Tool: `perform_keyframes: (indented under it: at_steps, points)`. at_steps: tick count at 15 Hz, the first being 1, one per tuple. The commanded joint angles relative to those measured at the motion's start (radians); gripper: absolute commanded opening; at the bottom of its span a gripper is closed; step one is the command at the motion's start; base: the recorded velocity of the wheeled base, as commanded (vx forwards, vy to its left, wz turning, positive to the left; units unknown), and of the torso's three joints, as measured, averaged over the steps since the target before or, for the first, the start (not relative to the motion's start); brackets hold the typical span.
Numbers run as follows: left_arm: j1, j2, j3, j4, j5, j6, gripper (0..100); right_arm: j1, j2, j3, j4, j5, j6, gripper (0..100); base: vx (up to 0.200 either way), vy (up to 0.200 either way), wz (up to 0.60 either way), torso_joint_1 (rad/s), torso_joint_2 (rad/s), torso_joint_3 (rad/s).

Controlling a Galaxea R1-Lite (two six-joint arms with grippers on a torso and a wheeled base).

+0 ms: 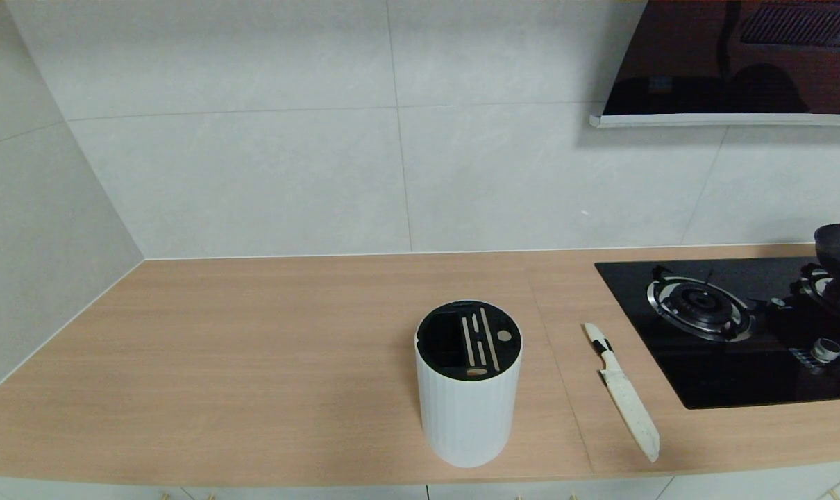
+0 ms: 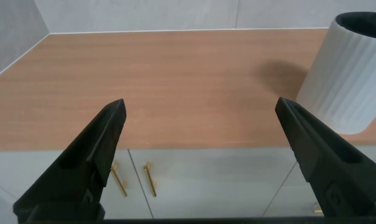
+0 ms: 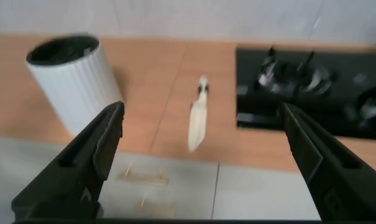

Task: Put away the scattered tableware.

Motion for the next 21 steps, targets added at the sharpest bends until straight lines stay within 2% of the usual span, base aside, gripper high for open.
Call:
perform_keyframes:
  at_steps: [1,3,6,7,8,10,13,18,21]
  points:
    - [0.0,0.0,0.0,0.0,0.0,-0.001,100,0.063,0.414,-0.107,-0.011,0.009,0.002,100,0.0,0.0,0.0,0.0,0.0,0.0]
    - [0.0,0.0,0.0,0.0,0.0,-0.001,100,0.107,0.573,-0.135,-0.075,0.009,0.005,100,0.0,0.0,0.0,0.0,0.0,0.0]
    - [0.0,0.0,0.0,0.0,0.0,-0.001,100,0.109,0.82,-0.147,-0.302,-0.019,0.005,100,0.0,0.0,0.0,0.0,0.0,0.0]
    - [0.0,0.0,0.0,0.0,0.0,-0.001,100,0.109,0.82,-0.147,-0.302,-0.019,0.005,100,0.0,0.0,0.0,0.0,0.0,0.0]
    - [0.0,0.0,0.0,0.0,0.0,-0.001,100,0.111,0.948,-0.149,-0.414,-0.066,0.001,100,0.0,0.0,0.0,0.0,0.0,0.0]
    - [0.0,0.0,0.0,0.0,0.0,0.001,100,0.121,1.061,-0.167,-0.526,-0.077,-0.001,100,0.0,0.0,0.0,0.0,0.0,0.0]
    - [0.0,0.0,0.0,0.0,0.0,0.001,100,0.152,1.152,-0.223,-0.56,-0.08,-0.002,100,0.0,0.0,0.0,0.0,0.0,0.0]
    - [0.0,0.0,0.0,0.0,0.0,0.001,100,0.196,1.271,-0.226,-0.575,-0.105,-0.001,100,0.0,0.0,0.0,0.0,0.0,0.0]
    - [0.0,0.0,0.0,0.0,0.0,0.001,100,0.218,1.366,-0.219,-0.664,-0.143,0.004,100,0.0,0.0,0.0,0.0,0.0,0.0]
